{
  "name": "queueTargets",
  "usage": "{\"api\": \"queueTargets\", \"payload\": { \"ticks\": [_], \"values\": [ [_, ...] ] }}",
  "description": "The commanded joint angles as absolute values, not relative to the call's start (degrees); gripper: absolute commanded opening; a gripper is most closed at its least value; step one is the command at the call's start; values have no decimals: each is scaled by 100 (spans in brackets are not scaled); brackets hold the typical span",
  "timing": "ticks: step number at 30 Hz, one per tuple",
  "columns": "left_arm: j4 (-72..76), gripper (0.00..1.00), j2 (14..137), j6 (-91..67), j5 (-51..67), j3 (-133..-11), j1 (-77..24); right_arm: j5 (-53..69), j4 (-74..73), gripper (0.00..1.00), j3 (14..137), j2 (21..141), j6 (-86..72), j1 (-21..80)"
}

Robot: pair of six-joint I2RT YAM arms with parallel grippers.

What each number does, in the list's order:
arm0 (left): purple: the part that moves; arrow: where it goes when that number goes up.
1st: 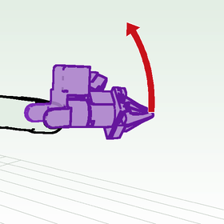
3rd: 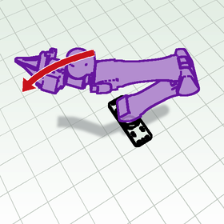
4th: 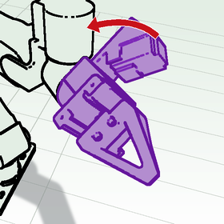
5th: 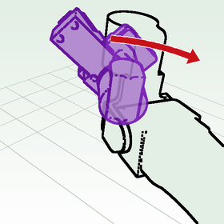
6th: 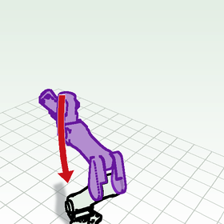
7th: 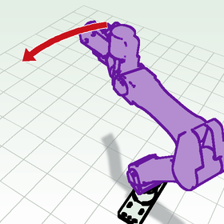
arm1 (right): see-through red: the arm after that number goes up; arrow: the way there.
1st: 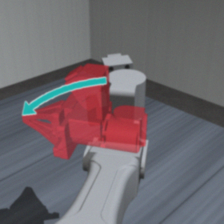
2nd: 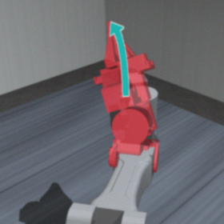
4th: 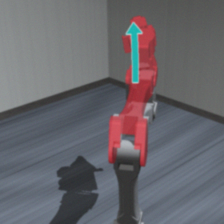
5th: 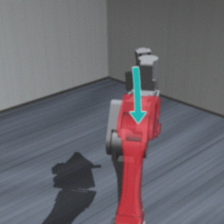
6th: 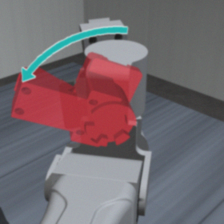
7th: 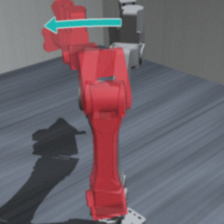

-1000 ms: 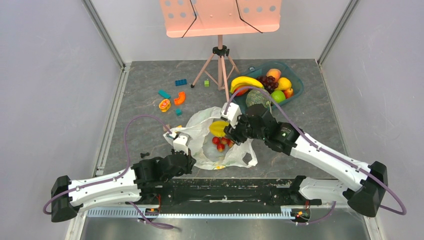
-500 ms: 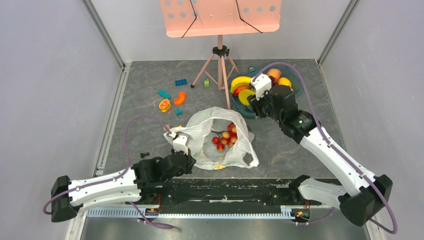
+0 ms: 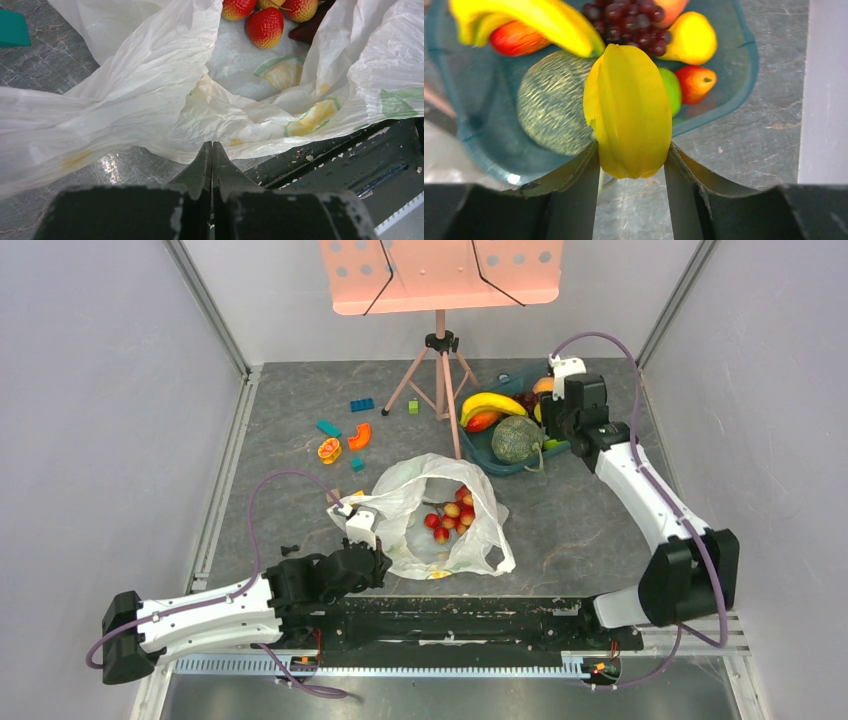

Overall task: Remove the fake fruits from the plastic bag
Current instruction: Place the fake fruit in the bin.

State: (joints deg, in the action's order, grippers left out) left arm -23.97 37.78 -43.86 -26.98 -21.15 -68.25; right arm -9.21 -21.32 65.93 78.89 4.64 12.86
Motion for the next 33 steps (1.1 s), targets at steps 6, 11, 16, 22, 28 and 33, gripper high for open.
{"api": "queueTargets", "payload": {
  "ticks": [6, 11, 16, 22, 28, 33],
  "values": [
    [-2278, 3, 3879, -4505, -2945, -2169, -6840, -1500, -1539, 43, 7742, 9286, 431, 871],
    [-2276, 3, 3894, -4498, -2943, -2180, -6841, -1701, -1581, 42, 8377, 10027, 514, 779],
    [-2281, 3, 3885, -4491, -2953, -2171, -6844, -1723, -1622, 43, 8630, 10525, 562, 643],
    [-2268, 3, 3901, -4483, -2951, -2188, -6838, -1629, -1661, 45, 8622, 10890, 563, 480],
    [-2285, 3, 3947, -4447, -2949, -2263, -6838, -1527, -1663, 61, 8610, 10998, 522, 431],
    [-2401, 4, 3883, -4421, -2977, -2355, -6840, -1489, -1697, 74, 8589, 10807, 523, 430]
  ]
}}
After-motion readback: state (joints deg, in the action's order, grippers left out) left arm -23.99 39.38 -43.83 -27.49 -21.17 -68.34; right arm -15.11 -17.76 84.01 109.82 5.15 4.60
